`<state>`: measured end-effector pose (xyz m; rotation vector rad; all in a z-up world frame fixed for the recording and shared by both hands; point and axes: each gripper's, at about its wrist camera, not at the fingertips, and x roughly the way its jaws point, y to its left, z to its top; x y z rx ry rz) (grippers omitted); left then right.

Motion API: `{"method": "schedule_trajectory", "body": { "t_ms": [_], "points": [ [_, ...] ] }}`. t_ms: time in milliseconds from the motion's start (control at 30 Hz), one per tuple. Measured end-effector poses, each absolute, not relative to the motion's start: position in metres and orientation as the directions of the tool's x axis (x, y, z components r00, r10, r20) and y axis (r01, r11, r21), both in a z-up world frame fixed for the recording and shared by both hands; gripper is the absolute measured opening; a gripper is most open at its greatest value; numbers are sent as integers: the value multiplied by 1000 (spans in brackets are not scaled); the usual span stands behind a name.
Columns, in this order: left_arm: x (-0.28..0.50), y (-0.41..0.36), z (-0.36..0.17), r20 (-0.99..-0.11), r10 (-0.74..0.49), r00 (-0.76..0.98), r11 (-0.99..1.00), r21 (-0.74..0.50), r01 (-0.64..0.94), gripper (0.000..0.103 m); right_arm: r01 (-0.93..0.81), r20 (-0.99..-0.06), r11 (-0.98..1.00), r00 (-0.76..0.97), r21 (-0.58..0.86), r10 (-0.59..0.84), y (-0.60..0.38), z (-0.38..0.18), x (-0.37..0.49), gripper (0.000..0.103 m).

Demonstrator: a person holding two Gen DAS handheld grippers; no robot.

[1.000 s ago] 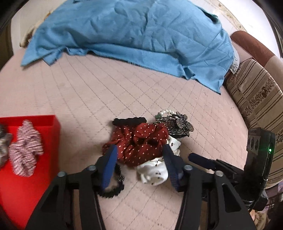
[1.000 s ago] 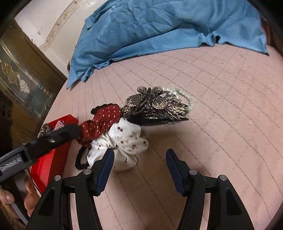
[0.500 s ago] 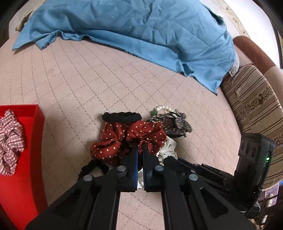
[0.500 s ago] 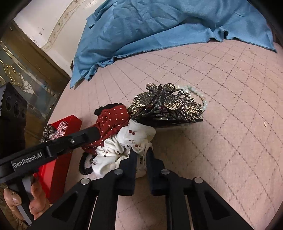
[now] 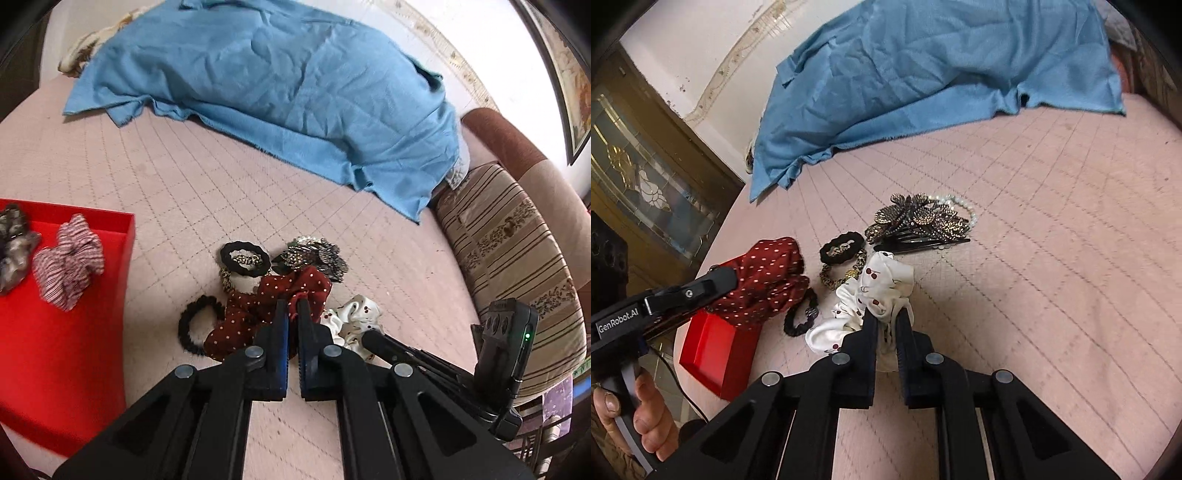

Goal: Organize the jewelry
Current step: 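Carry both scrunchies to the red tray and release them inside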

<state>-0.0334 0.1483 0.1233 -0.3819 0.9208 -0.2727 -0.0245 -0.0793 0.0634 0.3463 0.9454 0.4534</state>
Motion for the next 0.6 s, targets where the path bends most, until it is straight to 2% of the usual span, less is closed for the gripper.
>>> {"method": "schedule_trajectory", "body": {
  "t_ms": [267, 600],
  "points": [
    [-81, 158, 150, -700, -328, 635, 918, -395, 39, 3, -236, -691, 876, 542, 421, 478, -80, 88, -57, 11],
    [-127, 164, 169, -703, -157, 693, 972, -235, -18, 4, -285, -700, 910, 582, 302, 415, -58, 110, -98, 11]
  ]
}}
